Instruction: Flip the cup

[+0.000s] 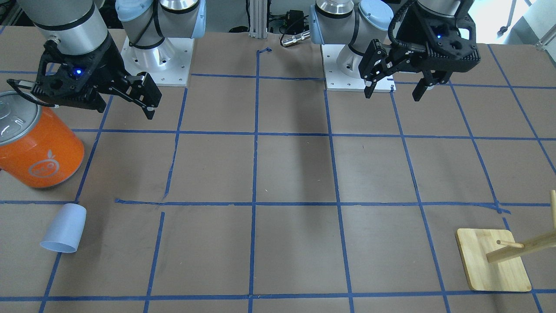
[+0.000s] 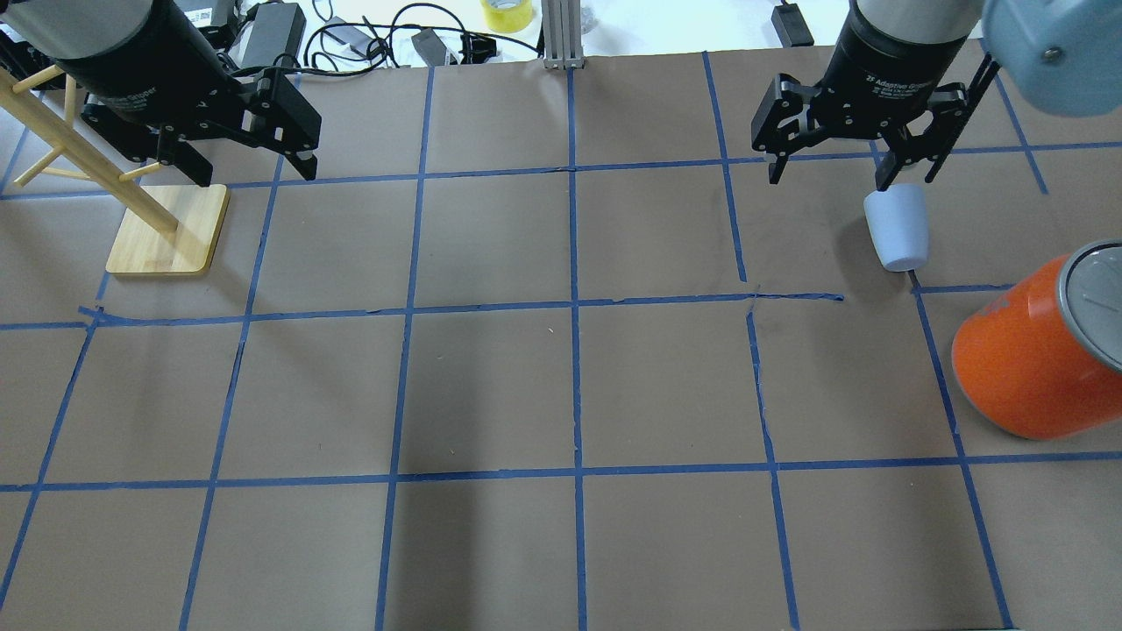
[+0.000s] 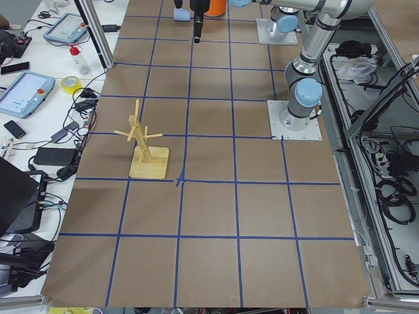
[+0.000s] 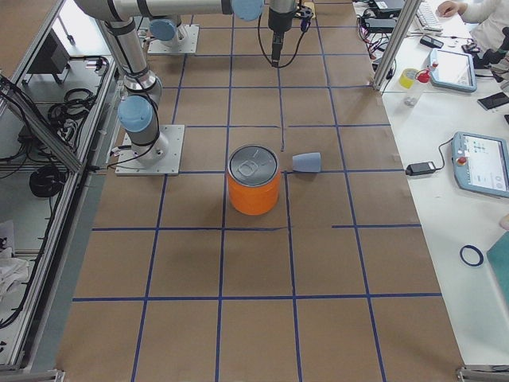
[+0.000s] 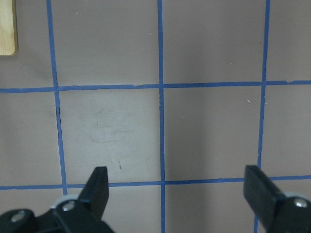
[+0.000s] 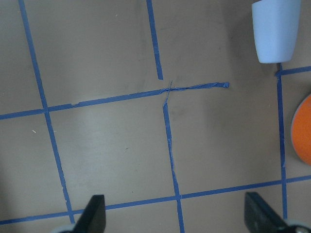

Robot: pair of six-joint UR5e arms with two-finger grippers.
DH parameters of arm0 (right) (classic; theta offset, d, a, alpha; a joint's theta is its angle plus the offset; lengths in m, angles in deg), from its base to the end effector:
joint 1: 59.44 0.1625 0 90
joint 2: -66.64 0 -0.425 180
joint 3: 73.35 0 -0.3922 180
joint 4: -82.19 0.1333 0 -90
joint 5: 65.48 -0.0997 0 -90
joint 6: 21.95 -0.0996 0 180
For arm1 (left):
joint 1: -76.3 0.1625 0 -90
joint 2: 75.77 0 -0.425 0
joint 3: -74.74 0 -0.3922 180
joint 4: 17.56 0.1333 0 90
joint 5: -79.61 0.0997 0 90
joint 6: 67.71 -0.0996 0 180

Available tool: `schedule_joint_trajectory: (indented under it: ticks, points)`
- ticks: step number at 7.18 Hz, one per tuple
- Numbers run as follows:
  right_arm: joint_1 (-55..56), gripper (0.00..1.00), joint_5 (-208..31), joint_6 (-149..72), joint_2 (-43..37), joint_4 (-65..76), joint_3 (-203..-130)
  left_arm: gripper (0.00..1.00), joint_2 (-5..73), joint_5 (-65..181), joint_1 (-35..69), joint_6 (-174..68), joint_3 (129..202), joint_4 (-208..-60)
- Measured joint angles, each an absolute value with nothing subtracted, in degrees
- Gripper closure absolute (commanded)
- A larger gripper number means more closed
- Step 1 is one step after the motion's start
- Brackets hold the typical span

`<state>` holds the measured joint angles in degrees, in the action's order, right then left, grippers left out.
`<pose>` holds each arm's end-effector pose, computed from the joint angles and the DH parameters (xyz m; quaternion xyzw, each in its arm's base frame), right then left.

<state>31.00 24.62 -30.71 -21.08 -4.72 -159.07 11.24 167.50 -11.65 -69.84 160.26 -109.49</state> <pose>0.1370 -0.5056 0.4994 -0.0725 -0.9973 -0.0094 0.0016 -0.1199 -0.4801 0.5485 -0.0016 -0.9987 0.0490 0.0166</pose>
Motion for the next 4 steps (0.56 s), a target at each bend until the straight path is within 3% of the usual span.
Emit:
schedule_joint_trajectory:
  ticks: [4]
  points:
    - [30.86, 0.0, 24.53, -31.19, -20.82, -5.15, -159.22, 0.0, 11.01, 167.54, -11.67, -69.82, 160.48, -109.49]
